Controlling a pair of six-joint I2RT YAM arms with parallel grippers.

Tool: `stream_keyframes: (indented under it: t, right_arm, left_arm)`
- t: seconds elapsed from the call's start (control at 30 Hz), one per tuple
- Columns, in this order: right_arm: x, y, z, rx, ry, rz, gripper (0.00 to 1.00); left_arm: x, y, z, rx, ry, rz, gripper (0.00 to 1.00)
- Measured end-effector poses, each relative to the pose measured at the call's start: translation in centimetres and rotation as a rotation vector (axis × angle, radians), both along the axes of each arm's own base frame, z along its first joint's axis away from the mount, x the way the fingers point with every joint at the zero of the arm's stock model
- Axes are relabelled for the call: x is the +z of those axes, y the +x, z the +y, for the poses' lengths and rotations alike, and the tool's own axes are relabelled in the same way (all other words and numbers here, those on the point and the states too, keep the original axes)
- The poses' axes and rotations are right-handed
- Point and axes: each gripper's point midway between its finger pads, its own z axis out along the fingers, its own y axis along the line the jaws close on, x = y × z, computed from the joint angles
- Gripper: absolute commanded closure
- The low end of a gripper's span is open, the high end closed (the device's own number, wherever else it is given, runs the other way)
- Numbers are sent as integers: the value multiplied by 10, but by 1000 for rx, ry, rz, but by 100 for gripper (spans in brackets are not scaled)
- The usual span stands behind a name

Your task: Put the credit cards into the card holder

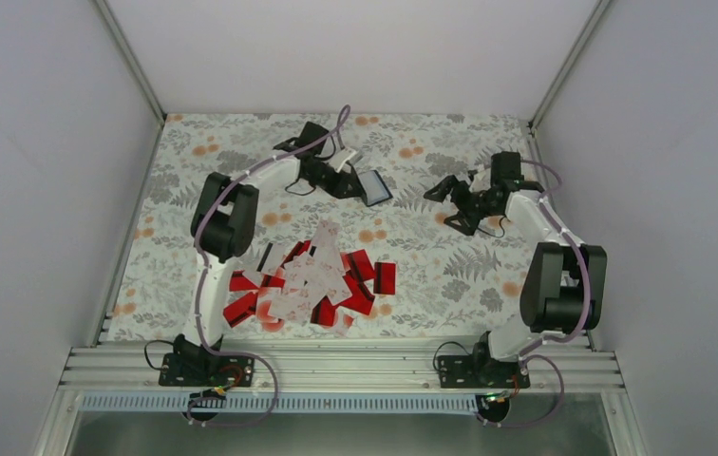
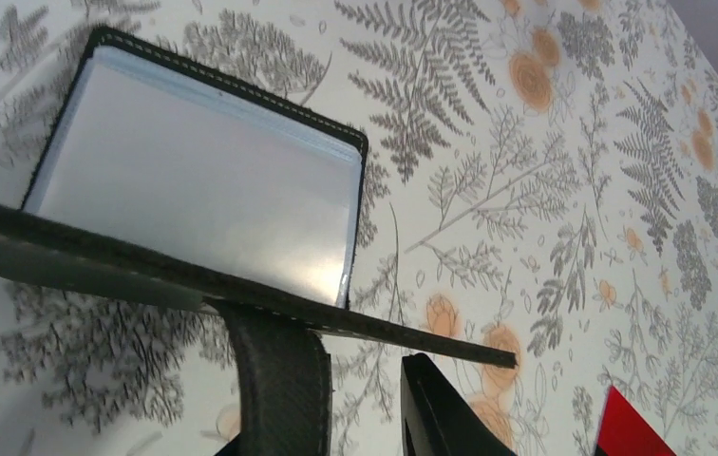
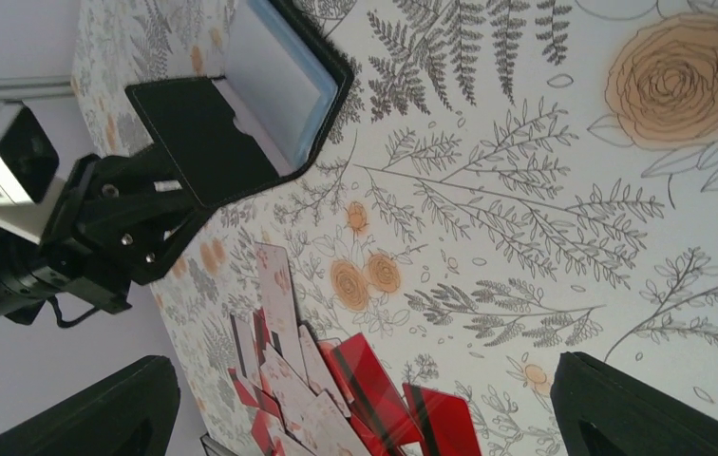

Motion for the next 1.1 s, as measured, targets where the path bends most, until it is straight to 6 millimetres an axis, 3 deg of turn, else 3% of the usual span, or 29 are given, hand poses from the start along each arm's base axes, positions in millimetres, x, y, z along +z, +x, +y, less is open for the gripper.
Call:
stream_keyframes:
  t: [0.23, 0.4, 0.73, 0.97, 1.1]
  right_arm:
    - [-6, 7, 0, 29, -44, -31, 8]
    - [-5, 19, 15, 98, -102, -71, 21]
    - [-24, 65, 64, 268, -274, -115, 57]
    - [-44, 87, 113, 383, -285, -141, 69]
    - [-69, 87, 142, 444, -245, -115, 72]
  left_arm:
    - [-8, -7, 16, 37, 40, 27, 72]
    - [-9, -4, 21, 74, 53, 43, 72]
    - [-9, -15, 30, 136, 76, 93, 72]
    - [-13, -15, 36, 169, 111, 112, 67]
    - [-17, -19, 41, 179, 141, 137, 64]
